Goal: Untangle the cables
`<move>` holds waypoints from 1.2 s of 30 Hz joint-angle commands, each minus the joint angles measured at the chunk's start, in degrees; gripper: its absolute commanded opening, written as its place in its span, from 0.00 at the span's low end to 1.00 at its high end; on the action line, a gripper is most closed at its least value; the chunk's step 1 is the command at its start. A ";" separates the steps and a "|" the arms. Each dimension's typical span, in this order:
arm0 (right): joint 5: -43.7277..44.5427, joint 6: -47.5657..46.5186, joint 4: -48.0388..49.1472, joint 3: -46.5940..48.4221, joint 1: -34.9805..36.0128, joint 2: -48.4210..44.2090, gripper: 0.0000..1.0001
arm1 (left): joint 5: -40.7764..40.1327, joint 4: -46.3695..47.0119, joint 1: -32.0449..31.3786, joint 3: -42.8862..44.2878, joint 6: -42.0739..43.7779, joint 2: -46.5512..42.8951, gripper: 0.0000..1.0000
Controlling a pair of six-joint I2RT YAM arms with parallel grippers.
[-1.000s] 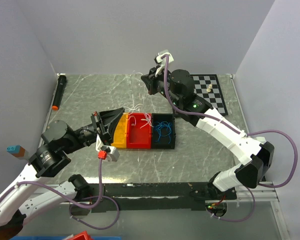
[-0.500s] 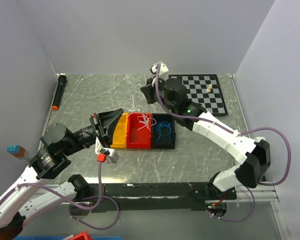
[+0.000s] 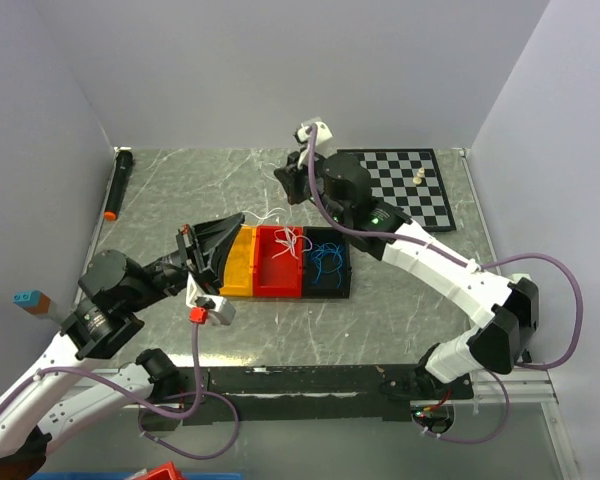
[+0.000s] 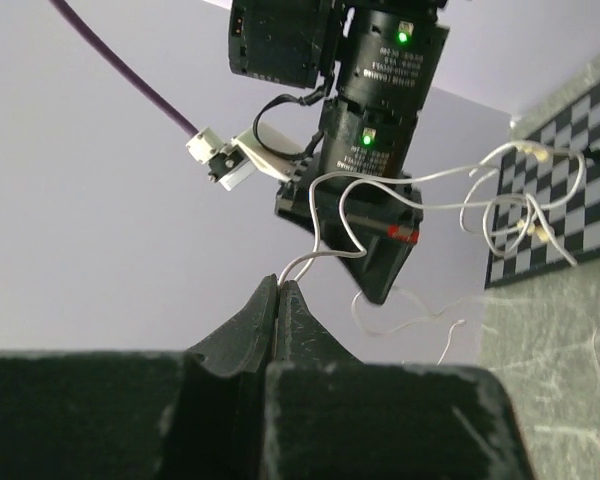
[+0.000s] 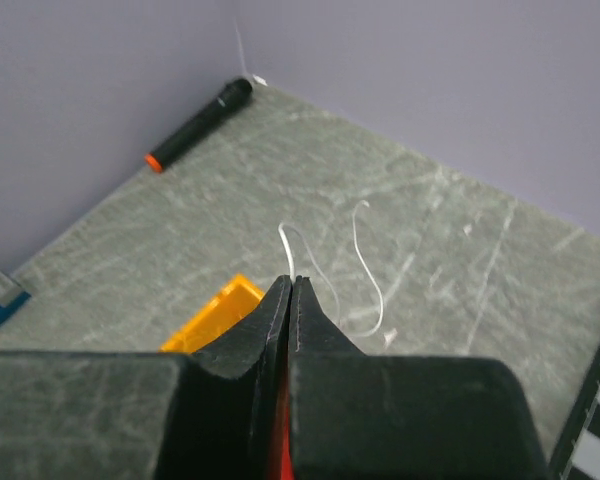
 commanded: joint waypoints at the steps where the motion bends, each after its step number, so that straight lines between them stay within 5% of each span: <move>1: 1.05 -2.38 1.29 7.43 2.14 2.86 0.00 | 0.12 10.48 0.45 -0.72 -6.53 -0.46 0.01; 11: 3.07 -4.49 1.02 13.42 4.43 4.45 0.00 | 0.11 11.28 0.89 -1.43 -5.75 -1.25 0.01; 36: 9.31 -1.85 4.18 -9.52 2.94 -7.76 0.00 | 2.75 9.26 1.95 -2.39 -4.87 -2.04 0.01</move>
